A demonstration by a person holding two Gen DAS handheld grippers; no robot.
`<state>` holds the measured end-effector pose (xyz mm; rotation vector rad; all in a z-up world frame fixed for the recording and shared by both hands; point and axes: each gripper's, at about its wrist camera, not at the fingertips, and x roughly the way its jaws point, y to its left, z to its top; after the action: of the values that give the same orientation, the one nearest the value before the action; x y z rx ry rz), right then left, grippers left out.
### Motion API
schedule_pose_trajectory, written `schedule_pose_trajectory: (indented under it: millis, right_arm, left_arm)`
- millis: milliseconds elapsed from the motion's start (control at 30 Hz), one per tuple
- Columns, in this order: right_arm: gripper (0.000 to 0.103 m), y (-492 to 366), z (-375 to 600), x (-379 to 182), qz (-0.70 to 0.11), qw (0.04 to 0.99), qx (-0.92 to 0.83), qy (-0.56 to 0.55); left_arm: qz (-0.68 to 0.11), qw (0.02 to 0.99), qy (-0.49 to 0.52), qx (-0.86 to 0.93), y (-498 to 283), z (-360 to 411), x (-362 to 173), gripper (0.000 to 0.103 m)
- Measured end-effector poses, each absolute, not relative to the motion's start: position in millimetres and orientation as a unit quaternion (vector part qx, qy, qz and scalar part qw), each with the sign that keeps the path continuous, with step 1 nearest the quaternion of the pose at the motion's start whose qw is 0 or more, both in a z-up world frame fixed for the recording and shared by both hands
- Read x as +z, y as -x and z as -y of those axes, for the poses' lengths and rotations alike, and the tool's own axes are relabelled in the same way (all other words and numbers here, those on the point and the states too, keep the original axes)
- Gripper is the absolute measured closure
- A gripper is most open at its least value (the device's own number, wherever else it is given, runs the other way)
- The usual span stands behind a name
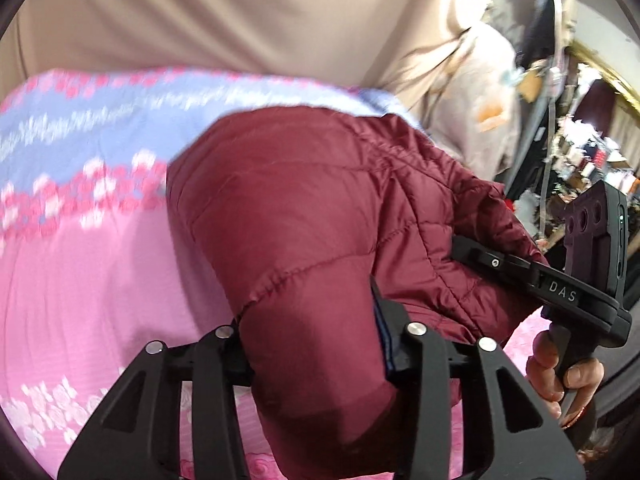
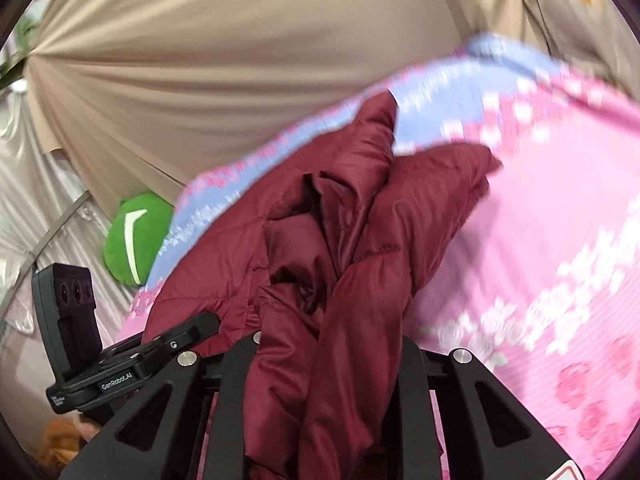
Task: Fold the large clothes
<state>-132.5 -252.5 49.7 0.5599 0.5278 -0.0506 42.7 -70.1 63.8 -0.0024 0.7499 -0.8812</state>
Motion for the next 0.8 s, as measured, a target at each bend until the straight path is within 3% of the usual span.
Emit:
schedule_pose_trajectory:
  millis: [533, 800]
  right_arm:
    - [0.084, 165, 170, 230, 0.016, 0.994, 0.044, -0.1]
    - [0.082, 81, 146, 257, 0.044, 0.989, 0.106, -0.093]
  left_arm:
    - [-0.008, 0.904, -0.017, -0.427, 7, -11, 234, 0.064]
    - [0.068, 0.928, -0.044, -0.364, -36, -43, 253, 0.06]
